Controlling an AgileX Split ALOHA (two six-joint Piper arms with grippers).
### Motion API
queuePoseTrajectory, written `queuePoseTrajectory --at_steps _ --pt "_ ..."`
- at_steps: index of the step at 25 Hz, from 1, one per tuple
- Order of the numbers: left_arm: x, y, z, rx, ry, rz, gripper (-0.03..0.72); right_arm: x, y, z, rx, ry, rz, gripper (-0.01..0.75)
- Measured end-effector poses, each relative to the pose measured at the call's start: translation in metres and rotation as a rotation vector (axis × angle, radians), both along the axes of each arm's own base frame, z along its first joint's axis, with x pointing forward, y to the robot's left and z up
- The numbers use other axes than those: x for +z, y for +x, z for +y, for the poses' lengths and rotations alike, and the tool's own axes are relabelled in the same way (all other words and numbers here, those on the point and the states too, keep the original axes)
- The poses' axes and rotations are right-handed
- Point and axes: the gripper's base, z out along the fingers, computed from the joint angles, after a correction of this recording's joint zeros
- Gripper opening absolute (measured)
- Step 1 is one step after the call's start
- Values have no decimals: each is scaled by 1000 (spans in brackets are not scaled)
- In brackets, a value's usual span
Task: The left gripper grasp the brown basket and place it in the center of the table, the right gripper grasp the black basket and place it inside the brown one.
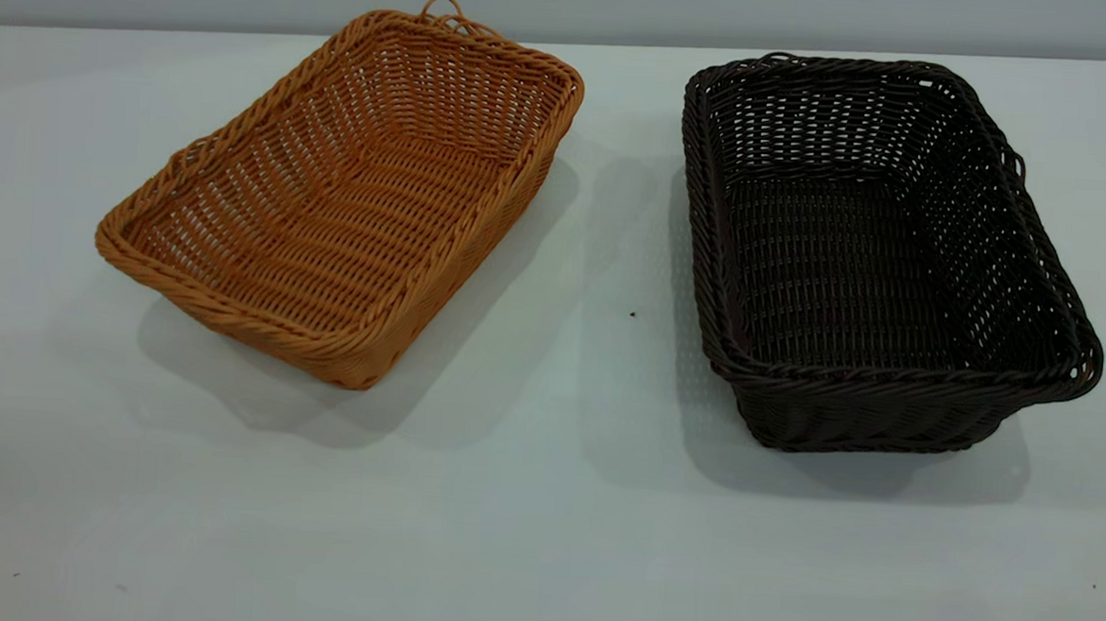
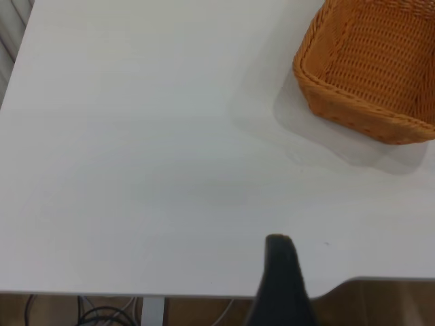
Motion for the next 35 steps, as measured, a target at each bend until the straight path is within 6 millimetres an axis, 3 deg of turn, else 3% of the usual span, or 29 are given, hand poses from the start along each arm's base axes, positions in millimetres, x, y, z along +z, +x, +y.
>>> queuePoseTrajectory --at_steps 35 --pt "1 1 0 0 0 -15 494 0 0 0 0 0 -5 529"
